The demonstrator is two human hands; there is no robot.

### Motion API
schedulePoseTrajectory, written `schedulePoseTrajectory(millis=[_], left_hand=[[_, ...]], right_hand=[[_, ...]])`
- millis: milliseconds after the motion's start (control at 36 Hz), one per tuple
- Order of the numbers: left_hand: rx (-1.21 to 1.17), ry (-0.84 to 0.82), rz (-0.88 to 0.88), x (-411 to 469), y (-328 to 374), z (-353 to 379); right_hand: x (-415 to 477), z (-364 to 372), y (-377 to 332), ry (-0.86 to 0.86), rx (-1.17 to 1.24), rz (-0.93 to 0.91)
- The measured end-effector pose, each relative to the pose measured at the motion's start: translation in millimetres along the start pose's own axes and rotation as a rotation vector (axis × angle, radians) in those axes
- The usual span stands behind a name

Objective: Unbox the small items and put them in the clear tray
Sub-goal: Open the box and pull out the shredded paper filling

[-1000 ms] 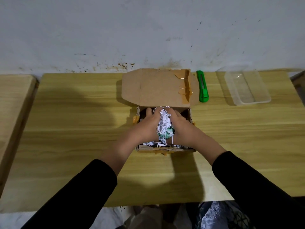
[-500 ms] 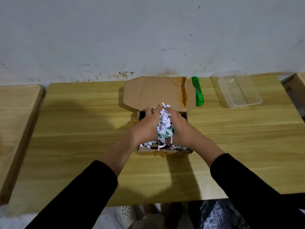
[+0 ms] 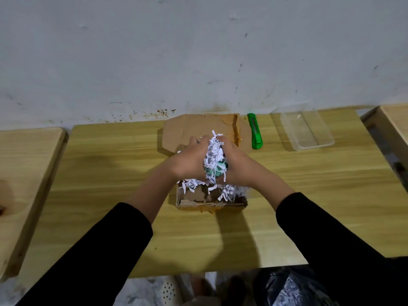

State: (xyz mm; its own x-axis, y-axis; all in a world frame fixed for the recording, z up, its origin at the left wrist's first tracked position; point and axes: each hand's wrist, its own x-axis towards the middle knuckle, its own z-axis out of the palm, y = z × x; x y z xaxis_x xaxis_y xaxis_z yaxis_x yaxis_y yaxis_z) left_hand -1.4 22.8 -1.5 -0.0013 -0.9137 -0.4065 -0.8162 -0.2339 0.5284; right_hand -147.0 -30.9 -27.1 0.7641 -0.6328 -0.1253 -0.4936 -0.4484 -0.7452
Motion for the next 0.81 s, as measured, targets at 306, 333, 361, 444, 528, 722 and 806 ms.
schedulePoseTrajectory(millis=[306, 333, 361, 444, 528, 722, 806], left_hand=[[0.082, -0.011, 0.073, 25, 86, -8], [0.080, -0.018, 0.092, 30, 98, -4], [0.072, -0.032, 0.110, 36, 110, 3], [0.065, -0.084, 0.180, 48, 151, 26], [0.035, -0.147, 0.212, 57, 188, 58], [-0.001, -0.282, 0.250, 84, 228, 153], [-0.003, -0.270, 0.266, 94, 228, 186]], right_hand=[[-49, -89, -4, 0.100, -0.060, -0.014], [-60, -99, 0, 0.116, -0.058, -0.006], [-71, -108, 6, 0.135, -0.059, 0.005], [-104, -128, 30, 0.186, -0.054, 0.050], [-135, -141, 59, 0.202, -0.029, 0.118], [-199, -131, 140, 0.253, 0.030, 0.315], [-211, -118, 174, 0.224, 0.044, 0.405]])
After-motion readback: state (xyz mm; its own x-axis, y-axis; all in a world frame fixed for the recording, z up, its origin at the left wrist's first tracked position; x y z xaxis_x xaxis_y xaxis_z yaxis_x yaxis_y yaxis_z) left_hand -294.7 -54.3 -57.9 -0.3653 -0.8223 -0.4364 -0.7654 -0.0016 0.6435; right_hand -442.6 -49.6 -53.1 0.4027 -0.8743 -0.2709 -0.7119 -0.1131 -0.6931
